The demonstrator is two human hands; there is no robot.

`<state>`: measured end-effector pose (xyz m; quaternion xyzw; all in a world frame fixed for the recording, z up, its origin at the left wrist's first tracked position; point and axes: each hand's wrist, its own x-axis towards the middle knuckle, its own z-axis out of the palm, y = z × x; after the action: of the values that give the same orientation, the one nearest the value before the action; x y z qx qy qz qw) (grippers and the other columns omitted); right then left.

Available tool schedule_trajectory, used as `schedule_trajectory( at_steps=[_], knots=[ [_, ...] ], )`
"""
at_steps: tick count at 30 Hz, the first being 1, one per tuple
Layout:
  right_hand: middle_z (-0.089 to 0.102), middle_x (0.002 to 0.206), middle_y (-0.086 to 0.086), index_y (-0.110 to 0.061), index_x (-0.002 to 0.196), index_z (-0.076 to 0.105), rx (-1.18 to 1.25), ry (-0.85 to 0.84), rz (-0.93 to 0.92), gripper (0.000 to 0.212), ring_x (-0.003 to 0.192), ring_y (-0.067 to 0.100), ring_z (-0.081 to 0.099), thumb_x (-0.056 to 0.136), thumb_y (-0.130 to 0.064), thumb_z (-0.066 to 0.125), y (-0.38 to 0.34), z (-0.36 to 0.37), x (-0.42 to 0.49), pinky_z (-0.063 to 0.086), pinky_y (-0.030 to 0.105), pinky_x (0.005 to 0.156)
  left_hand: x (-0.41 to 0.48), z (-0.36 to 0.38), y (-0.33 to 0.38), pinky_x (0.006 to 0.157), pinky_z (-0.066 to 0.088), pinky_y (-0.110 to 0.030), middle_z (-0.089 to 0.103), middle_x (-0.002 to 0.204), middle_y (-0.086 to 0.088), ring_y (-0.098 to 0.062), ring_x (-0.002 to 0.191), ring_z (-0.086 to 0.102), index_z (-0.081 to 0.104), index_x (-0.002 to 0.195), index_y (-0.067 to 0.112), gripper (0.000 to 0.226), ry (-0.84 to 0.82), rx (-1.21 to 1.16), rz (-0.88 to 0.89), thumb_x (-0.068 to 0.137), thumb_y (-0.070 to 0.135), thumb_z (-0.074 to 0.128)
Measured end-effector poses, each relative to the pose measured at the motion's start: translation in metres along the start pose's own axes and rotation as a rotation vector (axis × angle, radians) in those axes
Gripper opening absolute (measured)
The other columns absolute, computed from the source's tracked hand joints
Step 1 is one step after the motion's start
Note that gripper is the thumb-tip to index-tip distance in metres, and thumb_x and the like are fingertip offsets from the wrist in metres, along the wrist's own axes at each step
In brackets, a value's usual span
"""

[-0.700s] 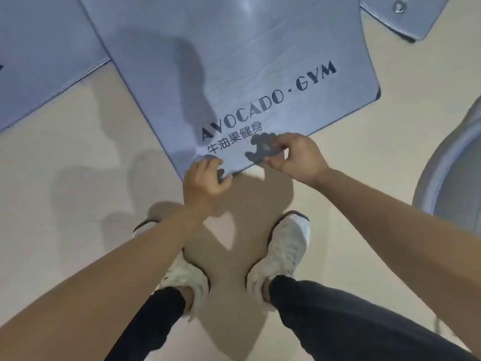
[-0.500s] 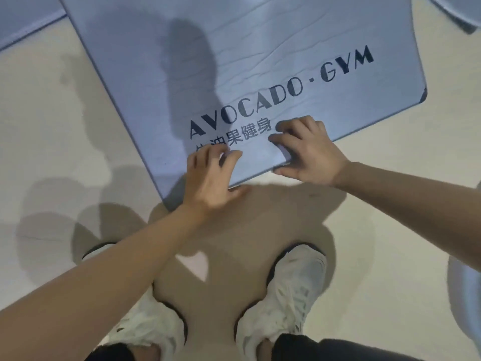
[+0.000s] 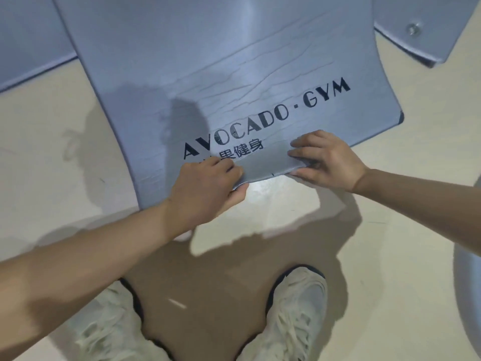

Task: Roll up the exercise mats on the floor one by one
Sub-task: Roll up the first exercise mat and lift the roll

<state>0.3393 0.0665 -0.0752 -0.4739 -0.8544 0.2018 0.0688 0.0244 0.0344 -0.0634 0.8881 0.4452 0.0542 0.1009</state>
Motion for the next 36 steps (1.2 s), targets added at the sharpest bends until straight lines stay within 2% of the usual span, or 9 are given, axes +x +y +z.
schedule_trajectory(
  at_steps=[7, 11, 18, 22, 24, 26, 29, 32, 36],
  knots=[
    [0.07, 0.081, 0.003, -0.014, 0.096, 0.075, 0.162, 0.059, 0.26, 0.06, 0.078, 0.028, 0.064, 0.095, -0.064, 0.042, -0.029, -0.048, 0.037, 0.053, 0.044, 0.074, 0.041, -0.069, 0.011, 0.069, 0.033, -0.035, 0.065, 0.113, 0.009, -0.022, 0.101, 0.061, 0.062, 0.117, 0.031, 0.036, -0.179, -0.137, -0.263, 0.107, 0.047, 0.032],
    [0.062, 0.07, 0.001, -0.016, 0.084, 0.067, 0.07, -0.006, 0.341, 0.054, 0.074, 0.029, 0.057, 0.098, -0.062, 0.043, -0.061, -0.091, 0.065, 0.044, 0.041, 0.07, 0.06, -0.117, -0.015, 0.072, 0.029, -0.037, 0.066, 0.097, 0.001, -0.03, 0.088, 0.058, 0.061, 0.103, 0.026, 0.037, -0.263, -0.144, -0.392, 0.109, 0.048, 0.032],
    [0.052, 0.057, 0.002, -0.012, 0.075, 0.066, 0.093, -0.113, 0.277, 0.048, 0.061, 0.027, 0.05, 0.103, -0.049, 0.053, -0.15, -0.168, 0.094, 0.042, 0.041, 0.062, 0.045, -0.237, -0.081, 0.074, 0.043, -0.042, 0.051, 0.071, 0.006, -0.021, 0.076, 0.049, 0.044, 0.072, 0.021, 0.045, -0.394, -0.268, -0.184, 0.109, 0.046, 0.035],
    [0.035, 0.05, -0.001, -0.015, 0.056, 0.04, 0.273, -0.209, 0.283, 0.057, 0.053, 0.02, 0.034, 0.101, -0.045, 0.059, -0.19, -0.156, 0.114, 0.032, 0.038, 0.058, 0.023, -0.26, -0.121, 0.079, 0.049, -0.048, 0.058, 0.07, 0.009, -0.014, 0.069, 0.052, 0.053, 0.073, 0.021, 0.044, -0.589, -0.387, -0.228, 0.106, 0.047, 0.042],
    [0.032, 0.053, 0.0, -0.017, 0.057, 0.032, 0.346, -0.249, 0.311, 0.059, 0.055, 0.02, 0.031, 0.101, -0.043, 0.06, -0.191, -0.136, 0.131, 0.029, 0.037, 0.059, 0.01, -0.246, -0.125, 0.083, 0.049, -0.046, 0.062, 0.081, 0.013, -0.018, 0.085, 0.059, 0.062, 0.088, 0.026, 0.032, -0.535, -0.305, -0.314, 0.105, 0.045, 0.042],
    [0.032, 0.056, 0.001, -0.017, 0.058, 0.03, 0.356, -0.289, 0.356, 0.059, 0.057, 0.02, 0.031, 0.101, -0.043, 0.06, -0.181, -0.115, 0.145, 0.028, 0.036, 0.06, -0.004, -0.214, -0.117, 0.085, 0.047, -0.041, 0.068, 0.106, 0.012, -0.024, 0.107, 0.06, 0.064, 0.12, 0.03, 0.024, -0.276, -0.192, -0.341, 0.103, 0.029, 0.048],
    [0.043, 0.057, 0.004, -0.013, 0.058, 0.044, 0.327, -0.351, 0.397, 0.056, 0.06, 0.024, 0.04, 0.1, -0.047, 0.061, -0.158, -0.085, 0.156, 0.034, 0.035, 0.062, -0.027, -0.165, -0.093, 0.091, 0.046, -0.046, 0.064, 0.131, -0.006, -0.035, 0.114, 0.058, 0.058, 0.138, 0.016, 0.046, -0.13, -0.1, -0.171, 0.092, 0.022, 0.06],
    [0.069, 0.076, 0.007, -0.01, 0.08, 0.071, 0.238, -0.35, 0.395, 0.05, 0.076, 0.028, 0.062, 0.098, -0.054, 0.059, -0.149, -0.064, 0.156, 0.048, 0.038, 0.069, -0.039, -0.13, -0.084, 0.109, 0.038, -0.052, 0.047, 0.152, -0.016, -0.041, 0.134, 0.048, 0.044, 0.151, 0.011, 0.082, -0.225, 0.122, -0.095, 0.084, 0.051, 0.067],
    [0.069, 0.085, 0.002, -0.017, 0.087, 0.073, -0.103, -0.212, 0.365, 0.056, 0.087, 0.027, 0.063, 0.095, -0.068, 0.051, -0.156, -0.057, 0.157, 0.042, 0.038, 0.077, -0.047, -0.103, -0.076, 0.124, 0.014, -0.059, 0.016, 0.167, -0.024, -0.044, 0.152, 0.017, 0.015, 0.161, 0.001, 0.127, -0.302, 0.354, -0.075, 0.073, 0.073, 0.07]
  ],
)
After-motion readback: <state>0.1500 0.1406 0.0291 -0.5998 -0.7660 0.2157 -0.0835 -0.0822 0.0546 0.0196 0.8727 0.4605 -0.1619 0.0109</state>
